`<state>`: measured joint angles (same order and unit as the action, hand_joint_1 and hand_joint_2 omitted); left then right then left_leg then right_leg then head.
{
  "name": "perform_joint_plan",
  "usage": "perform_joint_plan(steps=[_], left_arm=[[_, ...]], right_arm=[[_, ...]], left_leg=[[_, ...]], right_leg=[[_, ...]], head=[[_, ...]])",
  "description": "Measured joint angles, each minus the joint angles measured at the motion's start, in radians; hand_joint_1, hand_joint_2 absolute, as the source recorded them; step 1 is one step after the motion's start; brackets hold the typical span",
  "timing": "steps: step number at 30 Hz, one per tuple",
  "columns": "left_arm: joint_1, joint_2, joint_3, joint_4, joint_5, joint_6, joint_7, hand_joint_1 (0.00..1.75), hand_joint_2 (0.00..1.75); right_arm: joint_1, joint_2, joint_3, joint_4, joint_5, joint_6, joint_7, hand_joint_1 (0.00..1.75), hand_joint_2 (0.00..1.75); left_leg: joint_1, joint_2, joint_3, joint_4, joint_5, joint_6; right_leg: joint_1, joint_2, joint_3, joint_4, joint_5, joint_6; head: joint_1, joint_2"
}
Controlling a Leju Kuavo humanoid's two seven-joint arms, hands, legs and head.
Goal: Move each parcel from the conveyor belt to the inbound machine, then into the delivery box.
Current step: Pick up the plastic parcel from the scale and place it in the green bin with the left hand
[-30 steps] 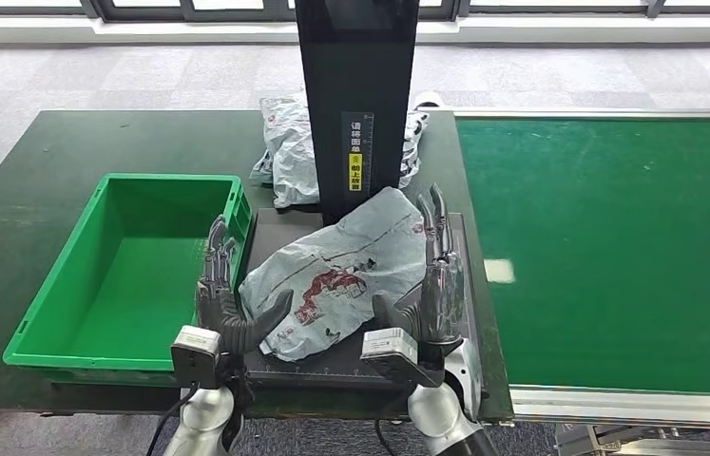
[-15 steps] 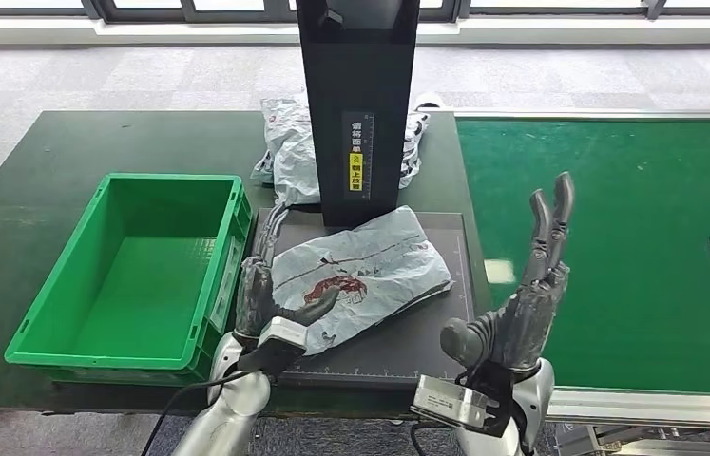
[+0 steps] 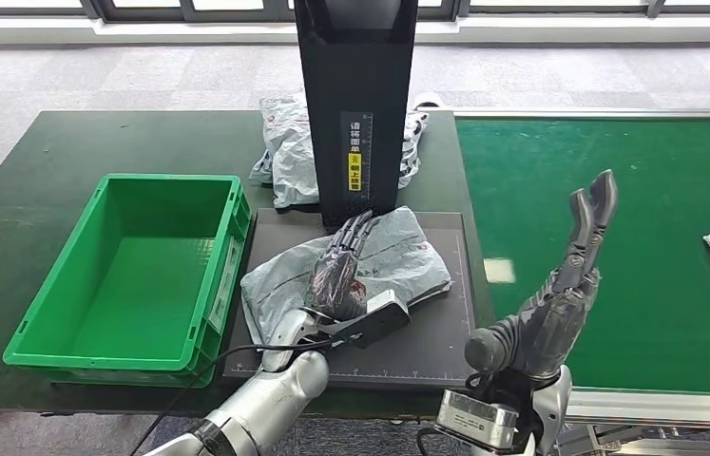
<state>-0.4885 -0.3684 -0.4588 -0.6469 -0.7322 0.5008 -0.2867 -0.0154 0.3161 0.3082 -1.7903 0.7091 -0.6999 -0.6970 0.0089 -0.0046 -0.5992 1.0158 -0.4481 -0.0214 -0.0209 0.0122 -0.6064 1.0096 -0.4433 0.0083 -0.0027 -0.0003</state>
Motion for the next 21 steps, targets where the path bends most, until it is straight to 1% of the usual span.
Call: perform_joint_plan(steps=[6,13,17,21], left_arm=[[-0.037,-0.004,-0.062,0.109,-0.025,-0.003,0.082,0.00,1.75],[-0.062,-0.004,-0.167,0.183,-0.029,-0.131,0.163,0.00,1.75],[-0.072,-0.004,-0.223,0.207,-0.013,-0.182,0.183,1.73,1.75],[-0.077,-0.004,-0.268,0.223,-0.009,-0.214,0.189,1.75,1.75]], right_arm=[[0.000,0.000,0.000,0.000,-0.010,0.000,0.001,0.00,0.00],[0.001,-0.001,-0.013,0.000,-0.014,0.001,0.002,0.00,0.00],[0.002,-0.001,-0.018,0.000,-0.020,0.001,0.002,0.00,0.00],[0.004,0.000,-0.029,0.000,-0.021,0.001,0.002,0.00,0.00]], left_leg=[[0.000,0.000,0.000,0.000,0.000,0.000],[0.000,0.000,0.000,0.000,0.000,0.000],[0.000,0.000,0.000,0.000,0.000,0.000],[0.000,0.000,0.000,0.000,0.000,0.000]], right_leg=[[0.000,0.000,0.000,0.000,0.000,0.000],[0.000,0.000,0.000,0.000,0.000,0.000],[0.000,0.000,0.000,0.000,0.000,0.000],[0.000,0.000,0.000,0.000,0.000,0.000]], head=[[0.000,0.000],[0.000,0.000],[0.000,0.000],[0.000,0.000]])
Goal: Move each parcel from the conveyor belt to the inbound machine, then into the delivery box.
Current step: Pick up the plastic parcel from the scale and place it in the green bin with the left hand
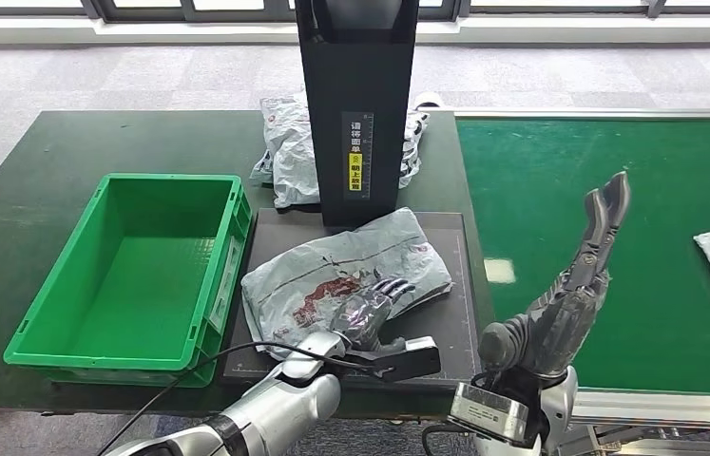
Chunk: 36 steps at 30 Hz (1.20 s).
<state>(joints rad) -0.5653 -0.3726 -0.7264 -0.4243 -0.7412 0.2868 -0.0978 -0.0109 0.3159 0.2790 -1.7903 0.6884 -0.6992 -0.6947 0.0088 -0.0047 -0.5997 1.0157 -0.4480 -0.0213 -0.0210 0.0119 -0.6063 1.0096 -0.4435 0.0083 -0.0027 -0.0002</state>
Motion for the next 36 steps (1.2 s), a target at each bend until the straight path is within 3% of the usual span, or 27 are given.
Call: perform_joint_plan(steps=[16,25,29,32,34,36], left_arm=[[-0.034,0.000,-0.088,0.037,0.006,-0.022,0.057,1.75,1.75],[-0.035,0.000,-0.114,0.057,-0.041,0.101,0.114,1.75,1.75],[-0.036,0.000,-0.118,0.053,-0.119,0.281,0.150,1.75,1.75],[-0.001,0.004,-0.051,-0.065,-0.372,0.394,0.126,1.75,1.75],[0.039,0.002,0.046,-0.182,-0.552,0.411,0.076,1.75,1.75],[0.065,-0.002,0.133,-0.274,-0.611,0.414,0.049,1.75,1.75]], right_arm=[[0.003,0.001,-0.018,0.000,-0.009,0.000,0.000,0.00,0.00],[0.004,0.001,-0.018,0.000,-0.006,0.000,0.000,0.00,0.00],[0.004,0.001,-0.018,0.000,0.001,0.000,0.000,0.00,0.00],[0.004,0.001,-0.018,0.000,0.006,0.000,0.000,0.00,0.00],[0.004,0.001,-0.018,0.000,0.008,0.000,0.000,0.00,0.00],[0.004,0.001,-0.018,0.001,0.009,0.000,0.000,0.00,0.00]], left_leg=[[0.000,0.000,0.000,0.000,0.000,0.000],[0.000,0.000,0.000,0.000,0.000,0.000],[0.000,0.000,0.000,0.000,0.000,0.000],[0.000,-0.001,0.000,0.000,0.000,0.000],[0.000,-0.001,-0.001,0.000,0.000,0.000],[0.000,0.001,0.000,0.000,-0.001,0.000]], right_leg=[[0.000,0.000,0.000,0.000,0.000,0.000],[0.000,0.000,0.000,0.000,0.000,0.000],[0.000,0.000,0.000,0.000,0.000,0.000],[0.000,-0.001,0.000,0.000,0.000,0.000],[0.000,-0.001,0.000,0.000,0.000,0.000],[0.000,0.002,0.000,0.000,0.000,0.000]], head=[[0.000,0.000],[0.000,0.000],[0.000,0.000],[0.000,0.000],[0.000,0.000],[0.000,0.000]])
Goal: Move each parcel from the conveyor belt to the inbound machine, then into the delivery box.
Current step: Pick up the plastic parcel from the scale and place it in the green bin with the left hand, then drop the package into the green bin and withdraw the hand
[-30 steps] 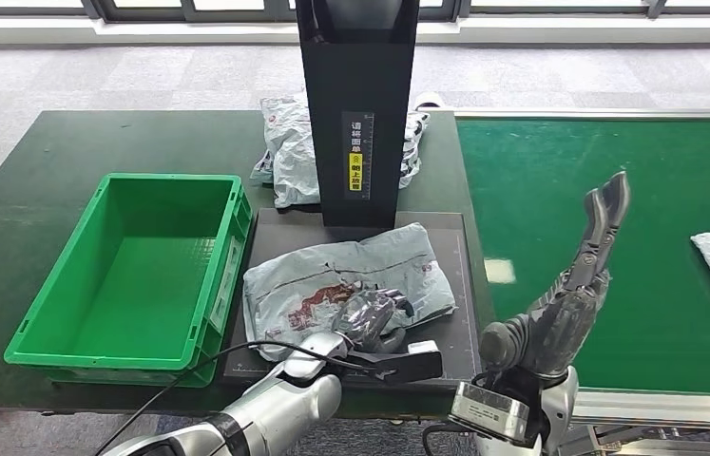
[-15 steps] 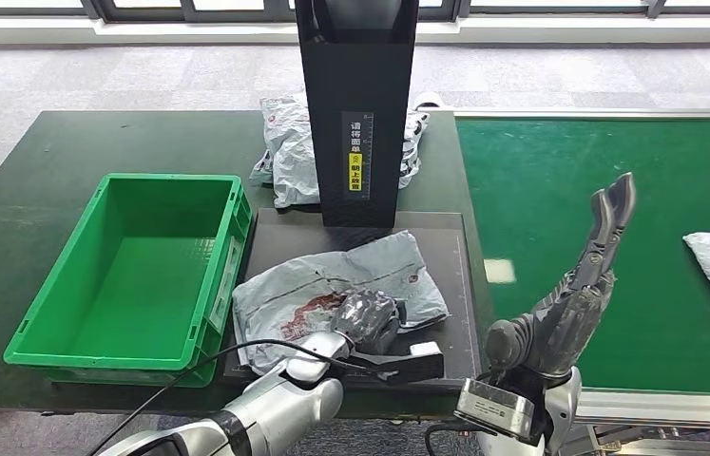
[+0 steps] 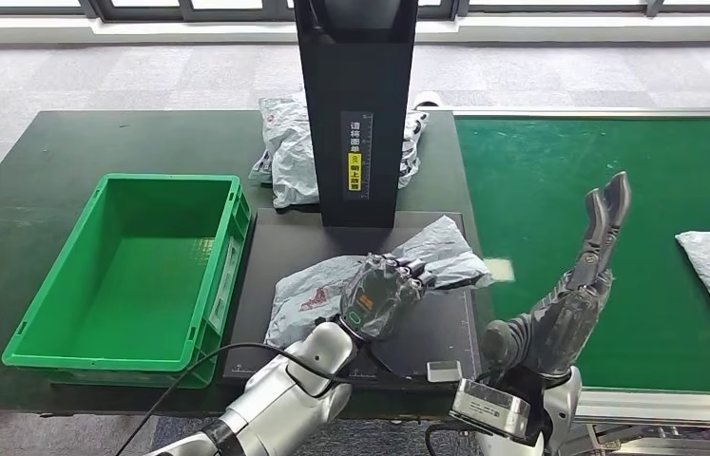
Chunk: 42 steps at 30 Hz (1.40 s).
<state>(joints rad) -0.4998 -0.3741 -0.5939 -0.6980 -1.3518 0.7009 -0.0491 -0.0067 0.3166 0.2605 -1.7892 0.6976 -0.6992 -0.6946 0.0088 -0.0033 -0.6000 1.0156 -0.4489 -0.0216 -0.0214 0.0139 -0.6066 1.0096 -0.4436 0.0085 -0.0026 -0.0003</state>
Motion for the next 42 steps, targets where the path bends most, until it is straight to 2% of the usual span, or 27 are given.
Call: perform_joint_plan(steps=[3,7,12,18,22,29,35,42], left_arm=[[0.026,0.000,0.084,-0.098,0.010,0.000,-0.013,1.75,1.75],[0.067,0.001,0.149,-0.224,-0.008,0.000,-0.050,1.75,1.75],[0.096,0.008,0.197,-0.392,-0.002,0.000,-0.091,1.75,1.75],[0.113,0.013,0.236,-0.496,0.007,0.000,-0.103,1.75,1.75],[0.111,0.016,0.312,-0.535,-0.002,0.000,-0.110,1.75,1.75],[0.049,0.016,0.592,-0.555,0.023,0.000,-0.212,1.75,1.75],[0.021,0.016,0.704,-0.562,0.018,0.000,-0.222,1.75,1.75],[-0.025,0.016,0.875,-0.557,-0.017,0.000,-0.283,1.75,1.75]], right_arm=[[0.000,0.000,0.000,0.001,0.000,0.000,0.000,0.00,0.00],[0.000,0.000,0.000,0.002,0.000,0.000,0.000,0.00,0.00],[-0.001,0.000,-0.001,0.007,0.000,0.000,0.000,0.00,0.00],[-0.001,0.000,-0.001,0.012,0.000,0.000,0.000,0.00,0.00],[-0.001,0.000,-0.001,0.012,0.001,0.000,0.000,0.00,0.00],[0.000,0.000,-0.001,0.012,0.000,0.000,0.000,0.00,0.00],[0.000,0.000,-0.001,0.014,0.000,0.000,0.000,0.00,0.00],[0.001,0.001,-0.001,0.034,0.003,0.000,0.000,0.00,0.00]], left_leg=[[0.000,0.000,0.000,0.000,0.000,0.000],[0.000,-0.001,-0.001,0.000,0.001,0.000],[0.000,-0.001,-0.001,0.000,0.001,-0.001],[0.000,-0.001,-0.001,0.000,0.001,-0.001],[0.001,-0.001,-0.001,0.000,0.001,-0.001],[0.001,-0.001,0.000,0.000,0.003,-0.003],[0.001,-0.001,0.000,0.000,0.003,-0.003],[0.001,-0.001,0.000,0.000,0.003,-0.003]], right_leg=[[0.000,0.000,0.000,0.000,0.000,0.000],[0.001,-0.002,0.000,0.000,0.000,0.000],[0.001,-0.002,0.000,0.000,0.000,-0.001],[0.001,-0.002,0.000,0.000,0.000,-0.001],[0.001,-0.002,0.000,0.000,0.000,-0.001],[0.002,-0.001,0.000,0.001,0.000,-0.001],[0.002,-0.001,0.000,0.001,0.000,-0.001],[0.002,0.000,-0.001,0.001,0.000,-0.001]], head=[[0.000,0.000],[0.000,0.000],[0.000,0.000],[0.000,0.000],[0.000,0.000],[0.000,0.000],[0.000,0.000],[0.000,0.000]])
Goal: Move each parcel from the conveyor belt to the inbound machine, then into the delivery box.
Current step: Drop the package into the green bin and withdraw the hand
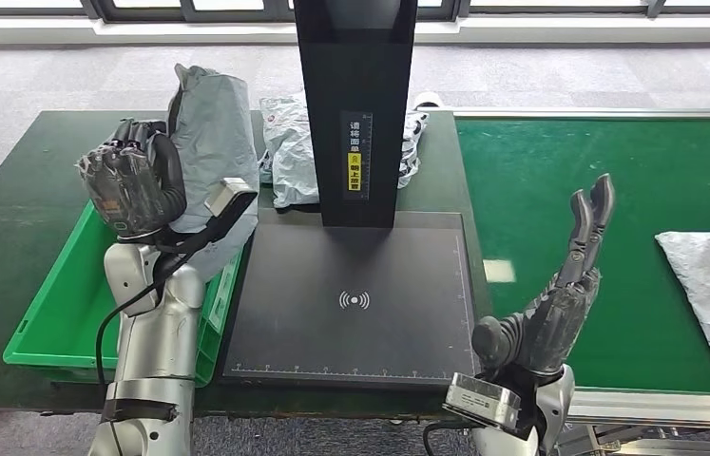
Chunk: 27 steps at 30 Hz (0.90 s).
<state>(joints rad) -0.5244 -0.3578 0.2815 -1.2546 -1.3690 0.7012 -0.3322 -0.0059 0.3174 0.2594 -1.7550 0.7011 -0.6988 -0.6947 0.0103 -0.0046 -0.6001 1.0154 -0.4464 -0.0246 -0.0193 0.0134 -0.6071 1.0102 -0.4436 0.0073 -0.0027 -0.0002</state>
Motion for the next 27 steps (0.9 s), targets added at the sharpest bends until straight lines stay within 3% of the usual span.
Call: perform_joint_plan(steps=[6,13,21,27], left_arm=[[-0.007,0.000,0.092,0.000,0.009,0.000,-0.026,1.75,1.75],[-0.008,0.000,0.137,-0.017,0.002,0.000,-0.028,1.75,1.75],[-0.008,0.001,0.195,-0.130,0.109,0.000,-0.136,1.75,1.75],[-0.009,0.001,0.211,-0.201,0.134,0.000,-0.165,1.75,1.75]], right_arm=[[0.000,0.000,0.000,0.010,0.001,0.000,0.000,0.00,0.00],[0.001,0.000,0.000,0.021,0.001,0.000,0.000,0.00,0.00],[-0.001,0.000,0.000,0.046,-0.003,0.000,0.000,0.00,0.00],[-0.003,0.001,0.000,0.064,-0.004,0.000,0.000,0.00,0.00]], left_leg=[[0.000,0.000,0.000,0.000,0.000,0.000],[0.000,0.000,-0.001,0.000,0.000,0.000],[0.001,-0.001,-0.001,0.000,0.000,0.000],[0.001,-0.001,-0.001,0.000,0.000,0.000]], right_leg=[[0.000,0.000,0.000,0.000,0.000,0.000],[0.000,0.000,0.000,0.000,0.000,0.000],[0.001,-0.001,0.000,0.000,0.000,0.000],[0.001,-0.001,0.000,0.000,0.000,0.000]], head=[[0.000,0.000],[0.000,0.000],[0.000,0.000],[0.000,0.000]])
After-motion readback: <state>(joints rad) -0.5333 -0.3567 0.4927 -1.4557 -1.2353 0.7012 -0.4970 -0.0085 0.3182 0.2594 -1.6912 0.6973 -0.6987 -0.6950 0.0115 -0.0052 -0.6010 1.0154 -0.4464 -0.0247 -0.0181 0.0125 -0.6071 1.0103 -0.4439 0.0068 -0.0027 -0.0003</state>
